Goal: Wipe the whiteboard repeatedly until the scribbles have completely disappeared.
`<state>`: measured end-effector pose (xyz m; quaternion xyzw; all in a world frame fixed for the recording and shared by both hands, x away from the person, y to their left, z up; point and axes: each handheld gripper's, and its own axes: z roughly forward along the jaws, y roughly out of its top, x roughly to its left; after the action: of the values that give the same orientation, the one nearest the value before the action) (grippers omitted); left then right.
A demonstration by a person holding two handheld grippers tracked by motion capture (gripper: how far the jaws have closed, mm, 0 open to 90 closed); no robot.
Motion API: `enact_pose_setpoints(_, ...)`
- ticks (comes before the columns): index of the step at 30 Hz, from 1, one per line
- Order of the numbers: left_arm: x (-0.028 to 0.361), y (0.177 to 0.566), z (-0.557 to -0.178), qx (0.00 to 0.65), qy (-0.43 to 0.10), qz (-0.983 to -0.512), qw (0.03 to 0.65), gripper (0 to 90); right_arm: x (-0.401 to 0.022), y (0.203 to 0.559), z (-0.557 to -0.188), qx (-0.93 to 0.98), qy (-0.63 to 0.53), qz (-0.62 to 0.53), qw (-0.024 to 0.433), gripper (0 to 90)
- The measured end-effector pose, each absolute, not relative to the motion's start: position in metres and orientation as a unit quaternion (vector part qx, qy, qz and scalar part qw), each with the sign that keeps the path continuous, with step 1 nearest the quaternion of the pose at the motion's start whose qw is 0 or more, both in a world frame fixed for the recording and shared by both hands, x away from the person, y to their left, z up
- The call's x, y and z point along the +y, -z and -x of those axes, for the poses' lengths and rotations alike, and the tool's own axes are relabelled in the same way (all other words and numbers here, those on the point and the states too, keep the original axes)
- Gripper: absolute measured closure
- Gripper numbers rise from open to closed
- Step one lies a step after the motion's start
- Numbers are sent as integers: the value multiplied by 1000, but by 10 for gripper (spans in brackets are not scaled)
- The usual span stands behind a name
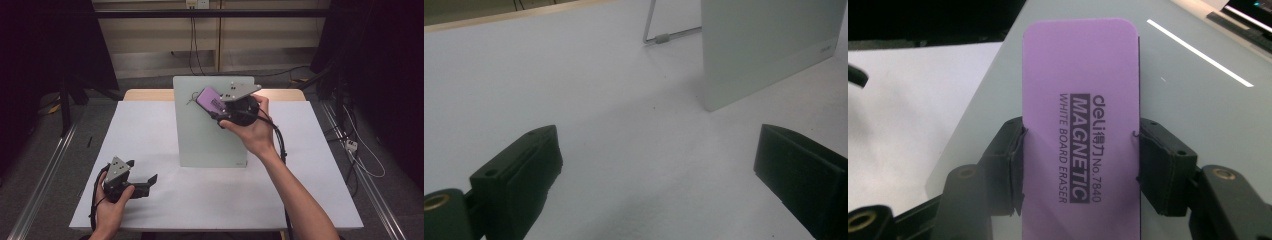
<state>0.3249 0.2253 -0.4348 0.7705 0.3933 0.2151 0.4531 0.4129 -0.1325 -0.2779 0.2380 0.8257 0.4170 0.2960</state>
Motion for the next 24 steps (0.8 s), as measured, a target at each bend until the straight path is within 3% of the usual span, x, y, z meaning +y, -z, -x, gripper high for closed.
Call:
enact_pose_setpoints(10, 225, 435, -325, 393, -215, -771, 453, 48, -116, 276, -415, 833, -399, -224, 312, 419)
enact_pose_setpoints(24, 225, 435, -325, 391, -217, -772, 451, 48, -85, 315, -406, 867, -372, -193, 269, 419)
